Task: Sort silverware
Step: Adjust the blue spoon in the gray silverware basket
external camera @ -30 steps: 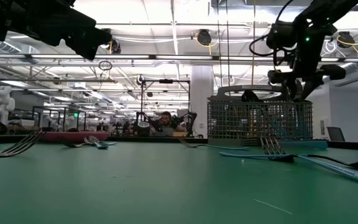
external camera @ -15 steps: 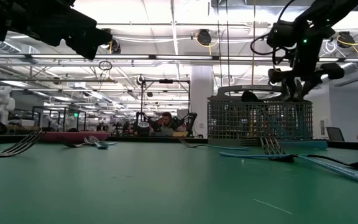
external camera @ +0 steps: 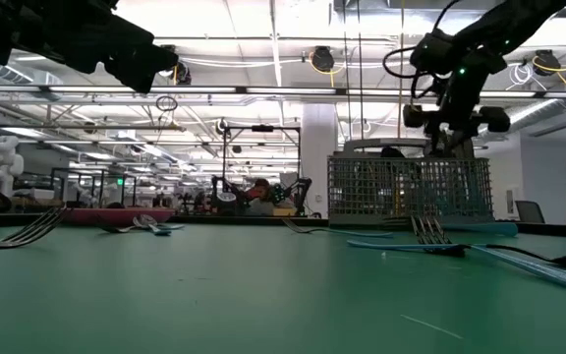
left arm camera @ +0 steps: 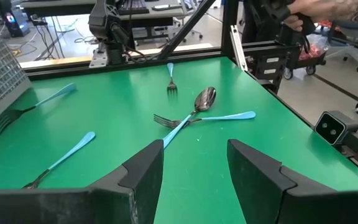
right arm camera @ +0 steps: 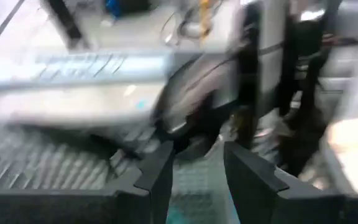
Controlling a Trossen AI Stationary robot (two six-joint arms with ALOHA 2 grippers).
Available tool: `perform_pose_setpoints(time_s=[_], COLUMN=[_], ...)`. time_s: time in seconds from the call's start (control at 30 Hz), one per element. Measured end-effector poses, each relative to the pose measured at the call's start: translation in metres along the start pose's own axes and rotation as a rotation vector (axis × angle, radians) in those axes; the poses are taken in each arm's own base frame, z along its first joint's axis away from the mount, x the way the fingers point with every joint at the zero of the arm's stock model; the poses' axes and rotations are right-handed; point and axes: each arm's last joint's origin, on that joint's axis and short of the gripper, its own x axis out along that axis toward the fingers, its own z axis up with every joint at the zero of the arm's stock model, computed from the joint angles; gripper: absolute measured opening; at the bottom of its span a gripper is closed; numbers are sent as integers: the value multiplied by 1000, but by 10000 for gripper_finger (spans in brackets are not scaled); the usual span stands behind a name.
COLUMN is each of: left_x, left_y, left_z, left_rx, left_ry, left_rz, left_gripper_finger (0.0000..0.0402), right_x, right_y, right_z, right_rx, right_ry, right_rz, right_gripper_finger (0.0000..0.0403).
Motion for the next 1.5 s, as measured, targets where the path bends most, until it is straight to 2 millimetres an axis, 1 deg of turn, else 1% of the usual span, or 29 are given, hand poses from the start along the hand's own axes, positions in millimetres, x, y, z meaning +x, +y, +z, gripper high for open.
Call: perform_pose_setpoints(time_s=[0.1, 0.17, 0.27, 0.43, 0.6, 0.73, 0.93, 1.03, 1.13, 1.33, 1.5], left_x=[0, 0, 0, 0, 0, 0, 0, 0, 0, 0, 0], left_y=[0, 0, 0, 1, 1, 1, 1, 1, 1, 1, 1], left_z=[0, 0, 0, 0, 0, 0, 0, 0, 0, 0, 0], left_rx=[0, 3, 8, 3, 0, 0, -1, 0, 0, -1, 0], left_ry=[0, 0, 1, 2, 3, 3, 3, 3, 3, 3, 4], left_rz=[10, 15, 17, 18, 18, 18, 18, 18, 18, 18, 18], left_gripper_finger=[180, 180, 180, 180, 180, 180, 180, 180, 180, 180, 180], right_x=[4, 1, -2, -5, -8, -10, -9, -9, -9, -11, -17], right_y=[6, 9, 8, 8, 17, 22, 16, 13, 13, 15, 20], right_z=[-7, -9, -14, -20, -17, -15, -17, -18, -18, -20, -23], right_rx=[-55, -53, -38, -80, -163, -183, -173, -189, -192, -204, -237], right_ry=[64, 71, 104, 131, 79, 32, 6, 0, 1, 11, 4], right_rz=[57, 83, 69, 60, 124, 158, 46, 9, 8, 27, 56], right_gripper_finger=[132, 132, 132, 132, 132, 132, 127, 115, 91, 11, 4])
